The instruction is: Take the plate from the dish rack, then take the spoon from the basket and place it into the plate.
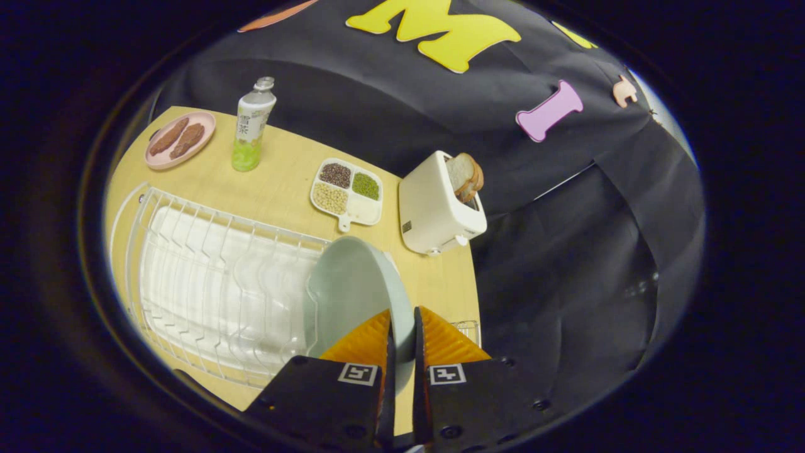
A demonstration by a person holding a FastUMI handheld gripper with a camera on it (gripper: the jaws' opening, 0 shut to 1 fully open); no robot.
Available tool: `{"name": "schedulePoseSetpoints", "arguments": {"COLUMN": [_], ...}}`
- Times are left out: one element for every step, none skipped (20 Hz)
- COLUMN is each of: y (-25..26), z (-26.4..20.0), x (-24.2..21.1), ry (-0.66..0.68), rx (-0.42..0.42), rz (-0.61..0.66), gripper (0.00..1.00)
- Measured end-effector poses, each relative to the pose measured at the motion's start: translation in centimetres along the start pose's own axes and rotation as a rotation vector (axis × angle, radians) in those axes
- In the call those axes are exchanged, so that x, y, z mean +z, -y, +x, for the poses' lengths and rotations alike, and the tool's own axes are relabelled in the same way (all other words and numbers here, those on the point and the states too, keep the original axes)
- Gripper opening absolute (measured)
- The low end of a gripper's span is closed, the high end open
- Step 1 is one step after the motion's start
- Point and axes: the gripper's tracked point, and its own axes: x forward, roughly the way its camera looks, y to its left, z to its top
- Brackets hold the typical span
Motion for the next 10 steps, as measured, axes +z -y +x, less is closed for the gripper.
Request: {"name": "schedulePoseSetpoints", "arguments": {"y": [0.2,0.4,0.5,0.4,0.7,1.1,1.5,2.0,2.5,2.6], "z": [-0.2,-0.8,-1.3,-1.5,-1.7,-1.8,-1.9,-1.9,-2.2,-2.3], "x": [0.2,0.4,0.3,0.1,0.0,0.0,-0.2,-0.4,-0.7,-0.9], "ry": [0.024,0.044,0.054,0.061,0.071,0.087,0.101,0.115,0.133,0.164], "rx": [-0.037,-0.071,-0.091,-0.104,-0.126,-0.142,-0.155,-0.16,-0.146,-0.107], "rz": [0.018,0.031,0.031,0.029,0.035,0.051,0.064,0.079,0.105,0.133], "gripper": [0.17,0.16,0.16,0.16,0.16,0.16,0.16,0.16,0.16,0.16]}}
